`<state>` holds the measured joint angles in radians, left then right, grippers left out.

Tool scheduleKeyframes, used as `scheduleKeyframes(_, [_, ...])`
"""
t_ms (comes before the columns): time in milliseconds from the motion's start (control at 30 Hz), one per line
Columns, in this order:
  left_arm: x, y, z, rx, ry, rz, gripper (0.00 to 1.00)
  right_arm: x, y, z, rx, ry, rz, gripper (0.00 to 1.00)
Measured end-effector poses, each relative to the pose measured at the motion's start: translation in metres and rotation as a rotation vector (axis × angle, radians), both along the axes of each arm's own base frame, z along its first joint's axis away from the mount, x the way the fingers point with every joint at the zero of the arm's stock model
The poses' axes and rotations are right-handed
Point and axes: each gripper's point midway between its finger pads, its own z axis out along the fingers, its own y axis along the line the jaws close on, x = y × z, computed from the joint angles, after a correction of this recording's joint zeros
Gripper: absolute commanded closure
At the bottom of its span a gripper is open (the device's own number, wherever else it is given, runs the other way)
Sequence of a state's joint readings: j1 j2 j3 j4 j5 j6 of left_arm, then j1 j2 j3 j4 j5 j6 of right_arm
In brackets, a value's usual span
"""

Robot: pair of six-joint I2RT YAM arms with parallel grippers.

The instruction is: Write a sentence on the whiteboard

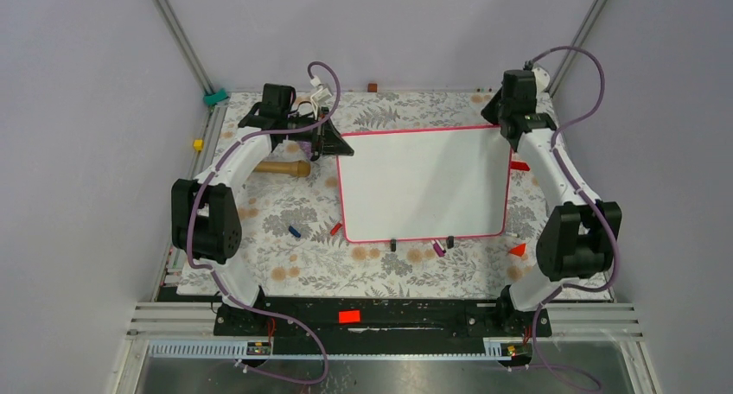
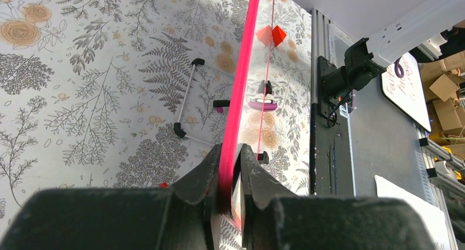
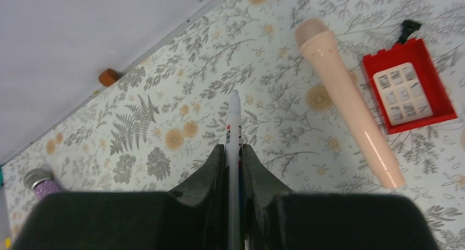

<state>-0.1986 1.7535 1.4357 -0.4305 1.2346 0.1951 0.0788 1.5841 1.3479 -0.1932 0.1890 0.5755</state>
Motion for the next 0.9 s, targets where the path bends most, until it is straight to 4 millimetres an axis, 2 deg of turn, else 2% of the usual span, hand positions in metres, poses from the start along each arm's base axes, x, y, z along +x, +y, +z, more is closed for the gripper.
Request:
scheduleKeyframes(133, [0.000, 0.001, -0.002, 0.006, 0.008, 0.008, 0.95, 0.012, -0.016, 0.018, -0.071, 0.031, -0.049, 1.00])
scheduleKeyframes(233, [0.001, 0.005, -0.010, 0.030, 0.042, 0.034, 0.95, 0.011, -0.030, 0.037, -0.111, 0.023, -0.098, 1.00])
scheduleKeyframes(400, [0.001, 0.006, -0.011, 0.033, 0.049, 0.039, 0.95, 0.008, -0.046, 0.066, -0.146, -0.002, -0.157, 1.00])
scheduleKeyframes(533, [0.001, 0.006, -0.011, 0.034, 0.048, 0.039, 0.95, -0.001, -0.052, 0.078, -0.163, -0.014, -0.180, 1.00])
scheduleKeyframes(667, [0.001, 0.006, -0.011, 0.034, 0.049, 0.039, 0.95, -0.015, -0.051, 0.090, -0.159, -0.038, -0.164, 1.00])
scheduleKeyframes(900, [0.001, 0.006, -0.011, 0.035, 0.049, 0.040, 0.95, -0.060, -0.017, 0.120, -0.063, -0.125, -0.010, 1.00])
